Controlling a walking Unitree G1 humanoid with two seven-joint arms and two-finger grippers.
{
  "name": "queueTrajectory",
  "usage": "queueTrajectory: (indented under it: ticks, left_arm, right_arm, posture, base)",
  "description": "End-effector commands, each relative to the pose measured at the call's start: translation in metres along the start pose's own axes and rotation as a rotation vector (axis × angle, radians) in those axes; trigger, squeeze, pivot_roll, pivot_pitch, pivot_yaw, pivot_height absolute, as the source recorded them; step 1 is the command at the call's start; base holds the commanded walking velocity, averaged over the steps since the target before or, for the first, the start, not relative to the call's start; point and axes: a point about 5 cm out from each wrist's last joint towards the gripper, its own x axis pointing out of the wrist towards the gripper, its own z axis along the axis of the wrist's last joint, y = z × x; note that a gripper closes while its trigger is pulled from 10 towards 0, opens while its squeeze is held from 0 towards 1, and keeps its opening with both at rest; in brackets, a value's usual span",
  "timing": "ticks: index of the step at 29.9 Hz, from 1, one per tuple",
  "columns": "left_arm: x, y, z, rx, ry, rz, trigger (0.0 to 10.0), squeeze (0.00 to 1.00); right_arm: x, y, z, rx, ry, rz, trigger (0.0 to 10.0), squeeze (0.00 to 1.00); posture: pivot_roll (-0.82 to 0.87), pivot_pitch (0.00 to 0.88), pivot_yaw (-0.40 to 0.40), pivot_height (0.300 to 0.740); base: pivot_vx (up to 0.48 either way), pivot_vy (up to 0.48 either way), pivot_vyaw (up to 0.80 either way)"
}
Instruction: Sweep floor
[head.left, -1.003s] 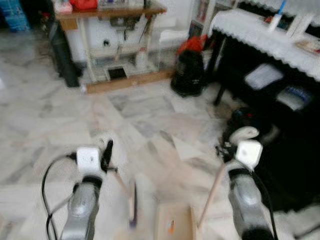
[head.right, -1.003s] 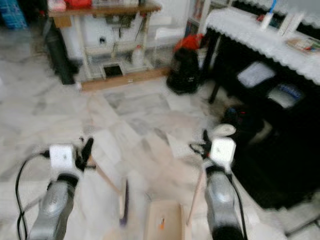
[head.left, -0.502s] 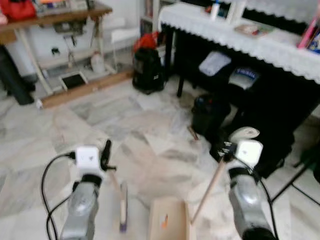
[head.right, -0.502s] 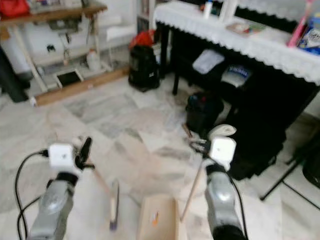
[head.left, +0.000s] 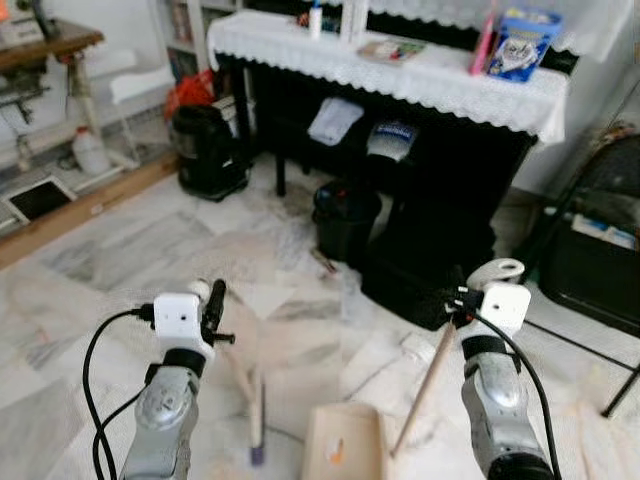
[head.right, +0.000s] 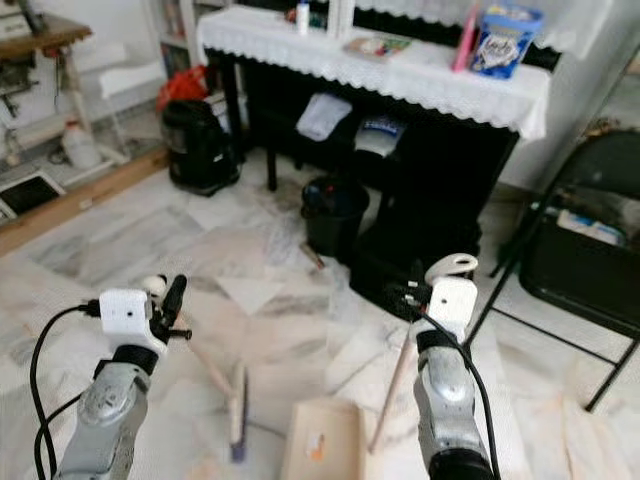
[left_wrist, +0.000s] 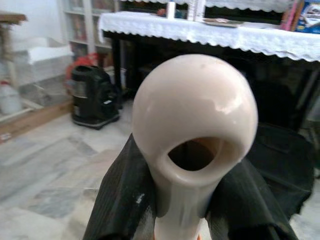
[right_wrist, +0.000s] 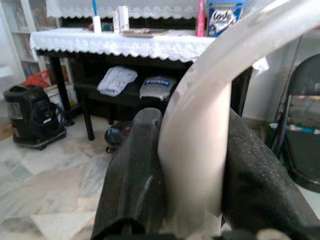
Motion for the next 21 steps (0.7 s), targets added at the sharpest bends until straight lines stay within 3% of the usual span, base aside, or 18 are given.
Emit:
queueTrajectory:
  ticks: [1,6,21]
  left_arm:
    - [0.0051,-0.0023,0.0113,0.007,-0.05,-0.011,10.0,0.0]
    - [0.0051,-0.0022,0.0117,0.009,-0.053,-0.011,10.0,0.0]
    - [0.0047,-0.0036,0.0112,0.004,-0.053,-0.017,10.0,0.0]
  right_arm:
    - [0.0041,-0.0032,0.0081,0.013,-0.037,-0.017,10.0,0.0]
    - [0.004,-0.0034,0.0082,0.013,-0.037,-0.018,10.0,0.0]
    - [0.0041,-0.0042,0.0079,0.01,-0.036,-0.017,10.0,0.0]
  posture:
    - [0.03,0.0,-0.018,0.74]
    - [0.03,0.0,-0.017,0.74]
    - [0.03,0.0,-0.019,0.74]
  base:
    - [0.0,0.296,-0.71]
    - [0.0,0.29,-0.7]
    - [0.0,0.0,-0.7]
